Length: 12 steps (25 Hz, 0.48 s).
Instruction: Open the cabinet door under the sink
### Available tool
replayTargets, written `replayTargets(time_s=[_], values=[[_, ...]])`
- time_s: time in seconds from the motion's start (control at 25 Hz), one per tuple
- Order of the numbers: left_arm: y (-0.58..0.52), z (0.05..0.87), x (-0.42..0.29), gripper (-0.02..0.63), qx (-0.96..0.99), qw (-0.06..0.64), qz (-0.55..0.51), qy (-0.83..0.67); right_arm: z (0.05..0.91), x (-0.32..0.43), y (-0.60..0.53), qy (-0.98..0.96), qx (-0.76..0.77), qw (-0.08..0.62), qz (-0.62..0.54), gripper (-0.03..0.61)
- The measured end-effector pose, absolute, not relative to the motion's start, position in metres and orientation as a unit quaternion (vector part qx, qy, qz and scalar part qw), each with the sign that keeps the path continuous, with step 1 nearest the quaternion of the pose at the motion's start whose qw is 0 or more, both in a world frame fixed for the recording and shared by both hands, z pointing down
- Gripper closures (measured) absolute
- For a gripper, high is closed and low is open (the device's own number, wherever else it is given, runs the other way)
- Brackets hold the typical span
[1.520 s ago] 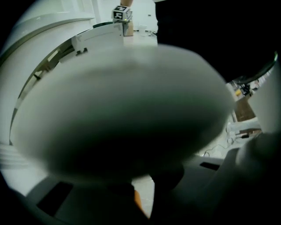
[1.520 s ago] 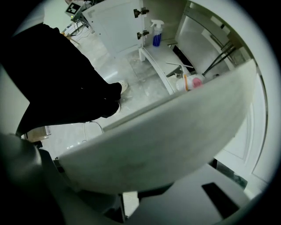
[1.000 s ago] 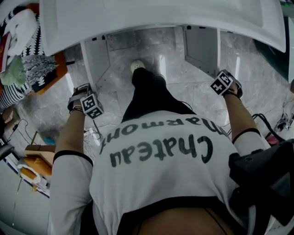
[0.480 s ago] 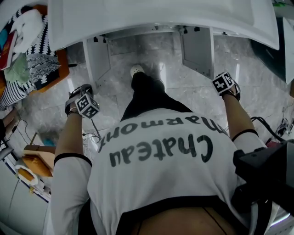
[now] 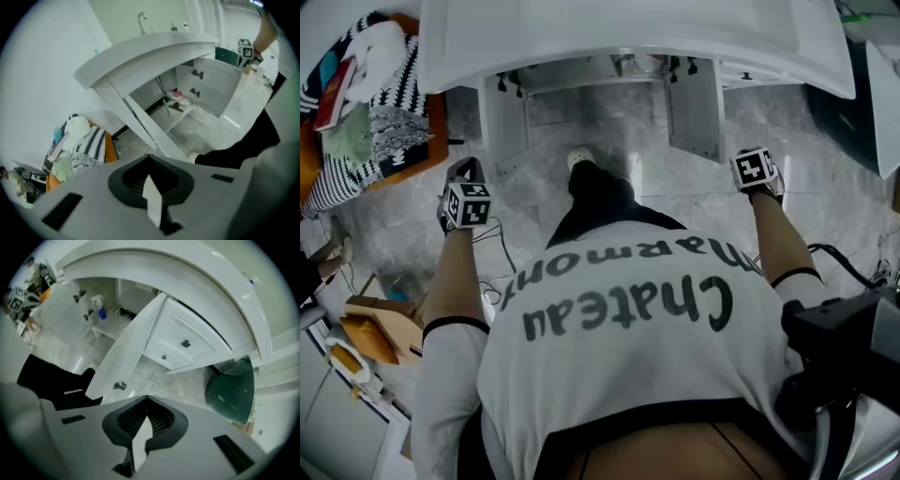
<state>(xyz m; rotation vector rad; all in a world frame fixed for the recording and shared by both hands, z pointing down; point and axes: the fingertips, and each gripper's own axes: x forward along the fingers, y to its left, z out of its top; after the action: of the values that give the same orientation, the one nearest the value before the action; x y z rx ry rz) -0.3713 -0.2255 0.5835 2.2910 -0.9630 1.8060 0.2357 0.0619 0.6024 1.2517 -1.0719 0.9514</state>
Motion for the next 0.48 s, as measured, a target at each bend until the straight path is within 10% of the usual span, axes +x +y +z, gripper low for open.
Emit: replayTargets(time_s=[0.48], values=[[-0.213, 0.502, -0.299, 0.606, 0.79, 0.117, 0.391, -0.457, 0.528, 0.233, -0.002, -0.532, 0.674, 0.372, 0.354, 0.568]])
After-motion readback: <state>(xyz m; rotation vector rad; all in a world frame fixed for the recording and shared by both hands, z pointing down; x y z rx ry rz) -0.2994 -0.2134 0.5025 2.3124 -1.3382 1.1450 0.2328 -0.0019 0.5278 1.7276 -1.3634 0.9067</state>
